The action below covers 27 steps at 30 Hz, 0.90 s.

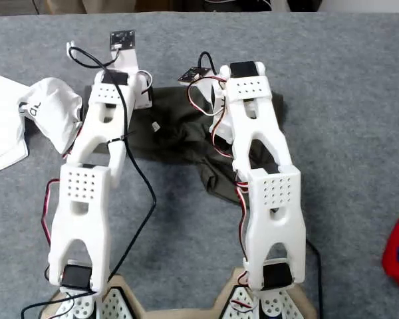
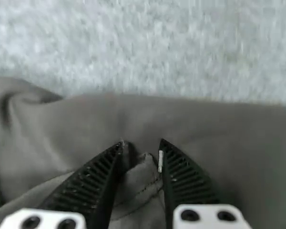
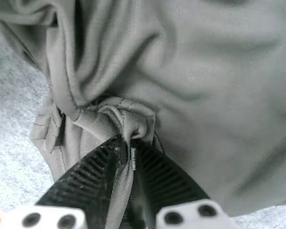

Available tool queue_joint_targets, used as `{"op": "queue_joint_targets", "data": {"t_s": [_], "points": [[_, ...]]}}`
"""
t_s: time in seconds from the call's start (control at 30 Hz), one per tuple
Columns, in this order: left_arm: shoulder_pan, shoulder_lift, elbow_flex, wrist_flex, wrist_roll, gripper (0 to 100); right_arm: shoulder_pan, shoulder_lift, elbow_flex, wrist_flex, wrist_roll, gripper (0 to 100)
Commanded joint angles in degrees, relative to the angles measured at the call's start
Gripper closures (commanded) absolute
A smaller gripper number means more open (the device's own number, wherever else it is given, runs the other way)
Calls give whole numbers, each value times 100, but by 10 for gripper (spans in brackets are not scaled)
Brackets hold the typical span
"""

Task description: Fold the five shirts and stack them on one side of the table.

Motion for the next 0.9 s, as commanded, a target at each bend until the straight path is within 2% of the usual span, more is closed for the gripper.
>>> {"op": "queue_joint_targets", "data": {"t_s": [0.0, 0.2, 0.43, 0.7, 0.83, 0.87], "points": [[0, 163, -1415, 993, -237, 883, -31, -40, -259, -44, -18, 987], [-26, 558, -2734, 2066, -229, 883, -31, -40, -259, -44, -18, 987], [9, 690, -2884, 2848, -404, 883, -31, -40, -259, -35, -18, 987], [-9, 1051, -2884, 2910, -431, 885, -40, -31, -259, -35, -18, 987], [-44, 1077, -2927, 2875, -440, 988, -40, -31, -259, -35, -18, 988], [-53, 1077, -2927, 2875, -422, 975, -40, -31, -259, -26, -18, 989]]}}
